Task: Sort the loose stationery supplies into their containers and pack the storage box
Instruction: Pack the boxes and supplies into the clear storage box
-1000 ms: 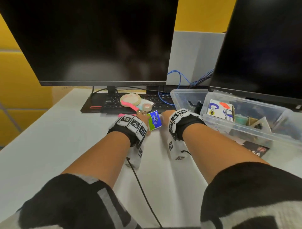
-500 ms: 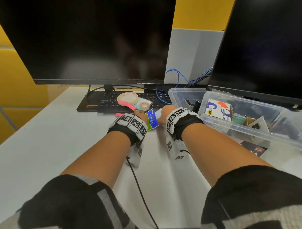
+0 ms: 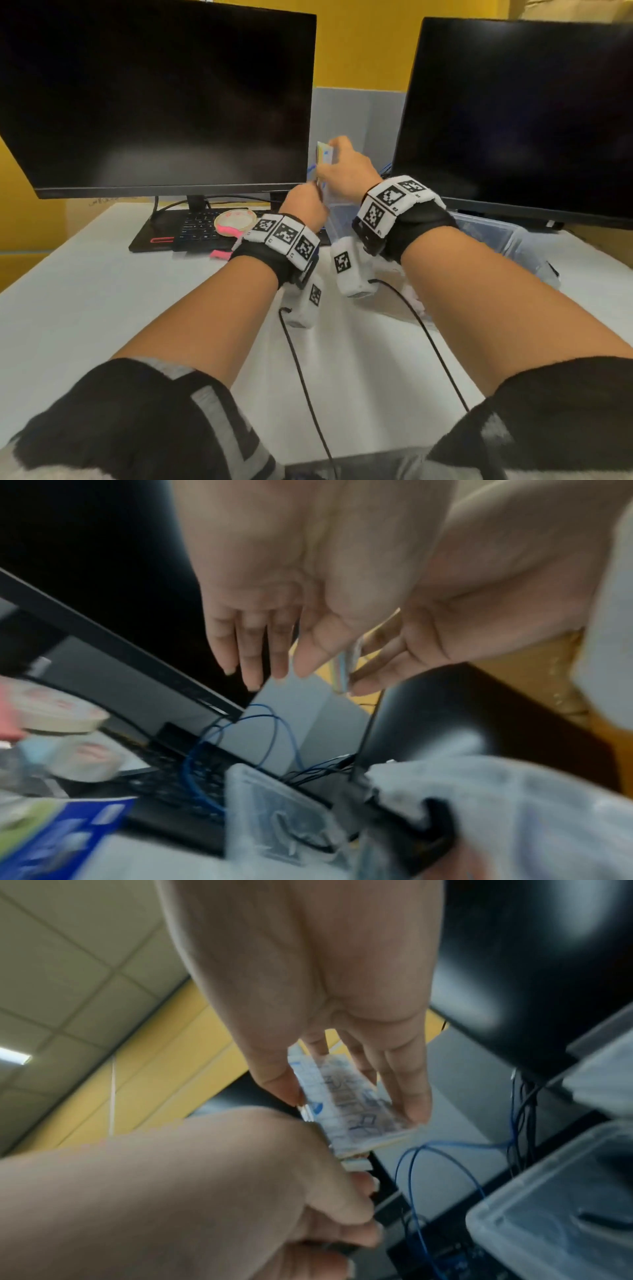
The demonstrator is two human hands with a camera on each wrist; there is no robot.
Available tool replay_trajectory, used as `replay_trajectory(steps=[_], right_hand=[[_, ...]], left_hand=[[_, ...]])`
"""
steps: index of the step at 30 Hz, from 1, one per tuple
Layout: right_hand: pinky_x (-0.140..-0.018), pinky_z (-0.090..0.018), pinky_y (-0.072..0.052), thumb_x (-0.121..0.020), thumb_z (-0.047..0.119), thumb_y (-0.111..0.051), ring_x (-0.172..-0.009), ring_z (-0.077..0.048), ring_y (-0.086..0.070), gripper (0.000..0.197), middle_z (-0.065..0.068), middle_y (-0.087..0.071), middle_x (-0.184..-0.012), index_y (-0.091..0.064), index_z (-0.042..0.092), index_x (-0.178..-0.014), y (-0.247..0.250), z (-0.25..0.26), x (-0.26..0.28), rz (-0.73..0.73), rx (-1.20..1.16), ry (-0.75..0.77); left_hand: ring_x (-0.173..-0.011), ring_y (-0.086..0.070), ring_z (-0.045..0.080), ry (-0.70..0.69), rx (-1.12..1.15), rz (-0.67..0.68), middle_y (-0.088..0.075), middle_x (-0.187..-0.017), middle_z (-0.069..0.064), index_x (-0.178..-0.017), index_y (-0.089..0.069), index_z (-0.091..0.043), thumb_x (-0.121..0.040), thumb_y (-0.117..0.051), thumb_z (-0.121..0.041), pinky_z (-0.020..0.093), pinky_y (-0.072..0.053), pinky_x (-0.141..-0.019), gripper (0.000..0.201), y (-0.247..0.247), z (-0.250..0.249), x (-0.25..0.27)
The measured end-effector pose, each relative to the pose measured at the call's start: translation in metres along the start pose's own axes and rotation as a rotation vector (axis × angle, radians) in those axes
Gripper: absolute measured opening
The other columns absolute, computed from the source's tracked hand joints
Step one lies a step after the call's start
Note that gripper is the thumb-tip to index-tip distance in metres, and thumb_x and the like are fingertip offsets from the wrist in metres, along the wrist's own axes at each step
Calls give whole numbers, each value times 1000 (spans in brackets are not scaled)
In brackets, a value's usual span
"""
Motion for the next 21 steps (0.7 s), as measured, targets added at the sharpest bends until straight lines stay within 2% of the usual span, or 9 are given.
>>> replay_trajectory(steps=[3, 5, 8, 12, 14, 17, 19, 20, 21], right_hand=[[-93, -41, -47, -85, 20, -59, -108, -27, -55, 44, -8, -54, -114, -43, 13, -126, 47, -12, 8, -24, -83, 4], [-94, -44, -48, -76, 19, -69, -109, -26, -56, 50, -6, -56, -115, -49, 17, -122, 77, -25, 17, -60, -134, 5], [-90, -44, -52, -69, 11, -75, -107, -25, -58, 54, -10, -58, -117, -53, 17, -118, 125, -52, 34, -128, -135, 0], [-78, -41, -58, -69, 6, -73, -97, -25, -64, 39, -12, -64, -105, -60, 16, -105, 178, -99, 60, -171, -85, -73], [-77, -39, -58, -67, 5, -73, -94, -24, -65, 33, -11, -66, -101, -63, 19, -96, 195, -126, 74, -180, -35, -119], [-80, -42, -57, -65, 0, -72, -94, -25, -64, 31, -8, -65, -99, -64, 23, -83, 205, -164, 86, -173, 48, -182], [-81, -42, -56, -66, 0, -72, -94, -25, -63, 29, -7, -65, -101, -64, 21, -85, 203, -182, 92, -127, 57, -206], [-80, -41, -55, -68, 1, -72, -93, -24, -62, 28, -8, -65, -102, -64, 19, -88, 201, -189, 92, -96, 66, -212], [-80, -40, -53, -69, 2, -73, -93, -22, -61, 29, -8, -65, -102, -64, 18, -91, 198, -195, 92, -64, 91, -213]], left_hand=[[-112, -53, 36, -48, 138, 34, -58, -119, 20, -115, -55, 0, -90, -46, 0, 38, -43, -89, 27, -4, -41, -1], [-109, -56, 35, -93, 158, 92, -61, -114, 20, -114, -57, -2, -89, -52, -1, 39, -47, -88, 26, -13, -68, 0], [-107, -58, 34, -159, 85, 174, -63, -114, 17, -118, -58, -4, -91, -48, -7, 39, -48, -89, 29, -35, -110, 4], [-110, -57, 32, -328, -123, 265, -61, -121, 14, -121, -60, -8, -90, -46, -6, 39, -48, -92, 34, -72, -164, 22], [-112, -57, 32, -418, -173, 312, -61, -121, 13, -121, -61, -7, -92, -44, -7, 40, -47, -95, 33, -90, -190, 34], [-112, -55, 27, -512, -239, 436, -59, -122, 9, -123, -59, -8, -97, -41, -13, 35, -43, -98, 33, -116, -216, 54], [-100, -54, 20, -542, -303, 532, -58, -110, 4, -118, -62, -12, -98, -40, -17, 30, -42, -94, 30, -136, -221, 58], [-98, -54, 20, -552, -329, 565, -59, -108, 3, -115, -62, -14, -98, -38, -19, 30, -42, -94, 30, -143, -221, 59], [-101, -56, 21, -559, -377, 590, -62, -113, 4, -118, -62, -14, -99, -38, -20, 31, -41, -95, 31, -149, -221, 58]])
Point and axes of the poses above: each hand's wrist, its own x-axis away from the middle knuckle, its own y-axis out of the back of the hand, z = x × y, the point moved 7 cm from there along -x, towards the middle knuckle
